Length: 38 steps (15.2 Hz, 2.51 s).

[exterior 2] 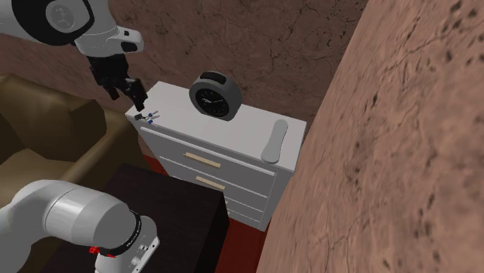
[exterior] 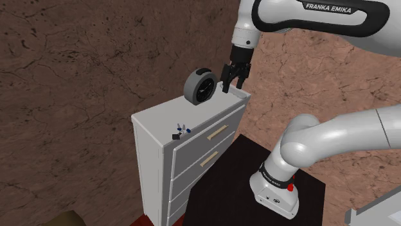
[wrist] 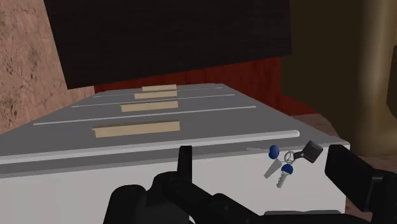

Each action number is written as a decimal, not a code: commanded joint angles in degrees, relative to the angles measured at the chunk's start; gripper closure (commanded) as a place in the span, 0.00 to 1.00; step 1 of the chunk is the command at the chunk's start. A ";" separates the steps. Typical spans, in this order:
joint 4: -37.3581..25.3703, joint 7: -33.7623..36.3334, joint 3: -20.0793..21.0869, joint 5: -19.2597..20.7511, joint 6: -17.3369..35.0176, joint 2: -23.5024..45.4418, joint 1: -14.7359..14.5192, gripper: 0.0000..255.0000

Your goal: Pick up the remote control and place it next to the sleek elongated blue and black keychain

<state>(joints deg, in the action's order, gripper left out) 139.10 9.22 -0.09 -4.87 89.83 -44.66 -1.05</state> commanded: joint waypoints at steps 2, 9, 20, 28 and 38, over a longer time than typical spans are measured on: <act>0.49 -1.25 -1.00 0.94 1.02 0.52 0.49 0.00; 2.06 -9.68 -8.02 6.96 8.77 6.23 3.85 0.00; -2.43 -22.47 -19.00 12.05 21.55 21.69 7.42 0.00; -10.92 -33.08 -26.17 9.46 29.11 36.66 8.70 0.00; -27.87 -48.03 -29.94 -1.81 33.07 58.38 14.02 0.00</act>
<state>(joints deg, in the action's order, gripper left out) 112.96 -37.12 -29.89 -5.34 122.45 11.47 12.06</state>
